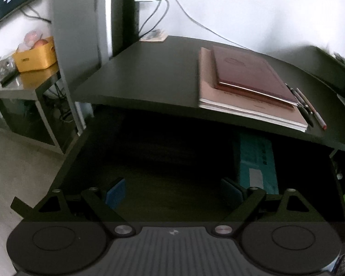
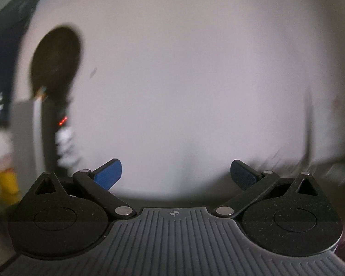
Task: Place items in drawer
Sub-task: 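Bring both grippers toward the maroon notebook on the dresser top, then close both grippers on the edge of the maroon notebook, then lift the maroon notebook off the tan notebook with both grippers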
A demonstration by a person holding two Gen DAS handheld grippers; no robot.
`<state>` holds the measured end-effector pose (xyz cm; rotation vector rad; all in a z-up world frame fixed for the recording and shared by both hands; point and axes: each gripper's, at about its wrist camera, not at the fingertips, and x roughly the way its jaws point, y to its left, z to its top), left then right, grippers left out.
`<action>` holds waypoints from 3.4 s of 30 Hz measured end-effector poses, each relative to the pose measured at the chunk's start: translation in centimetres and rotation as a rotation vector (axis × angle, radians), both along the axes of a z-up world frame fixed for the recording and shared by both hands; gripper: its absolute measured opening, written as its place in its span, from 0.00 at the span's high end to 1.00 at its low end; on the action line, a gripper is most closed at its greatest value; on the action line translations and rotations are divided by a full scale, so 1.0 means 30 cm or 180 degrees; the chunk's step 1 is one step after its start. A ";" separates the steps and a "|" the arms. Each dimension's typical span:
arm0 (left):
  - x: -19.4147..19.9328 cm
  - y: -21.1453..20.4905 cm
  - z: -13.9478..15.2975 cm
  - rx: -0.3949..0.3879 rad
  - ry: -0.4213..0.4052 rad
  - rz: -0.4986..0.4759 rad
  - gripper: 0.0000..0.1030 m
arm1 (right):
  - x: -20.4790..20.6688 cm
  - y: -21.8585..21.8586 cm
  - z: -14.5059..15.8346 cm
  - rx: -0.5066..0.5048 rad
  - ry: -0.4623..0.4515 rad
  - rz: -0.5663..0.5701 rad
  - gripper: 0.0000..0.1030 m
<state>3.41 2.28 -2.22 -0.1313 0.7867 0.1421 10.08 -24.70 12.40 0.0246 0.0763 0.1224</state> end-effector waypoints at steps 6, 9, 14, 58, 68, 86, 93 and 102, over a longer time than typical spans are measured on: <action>0.028 0.054 -0.002 -0.0128 -0.0001 0.0022 0.16 | 0.007 0.195 -0.221 -0.0154 0.0523 0.0336 0.08; 0.059 0.071 0.010 -0.0265 -0.0096 -0.0027 0.17 | -0.035 0.189 -0.244 -0.0172 0.0640 0.0433 0.10; 0.137 0.087 0.054 -0.0438 -0.0340 -0.0136 0.39 | -0.011 0.203 -0.289 -0.0121 0.0924 0.0467 0.18; 0.488 -0.059 0.063 -0.0473 -0.0669 -0.0941 0.53 | 0.256 0.199 -0.403 0.0514 0.1505 0.0593 0.52; 0.481 -0.083 0.064 -0.0369 -0.0697 -0.0985 0.50 | 0.249 0.194 -0.402 0.0527 0.1501 0.0591 0.53; 0.306 -0.060 0.111 -0.0532 -0.0583 -0.0887 0.50 | 0.096 0.177 -0.330 0.0562 0.1629 0.0676 0.58; 0.238 -0.048 0.083 -0.0424 -0.0516 -0.0815 0.49 | 0.017 0.197 -0.372 0.0503 0.1750 0.0699 0.57; 0.219 0.063 0.045 -0.0831 -0.0347 -0.0358 0.40 | -0.010 0.095 -0.368 0.0965 0.1797 0.0488 0.42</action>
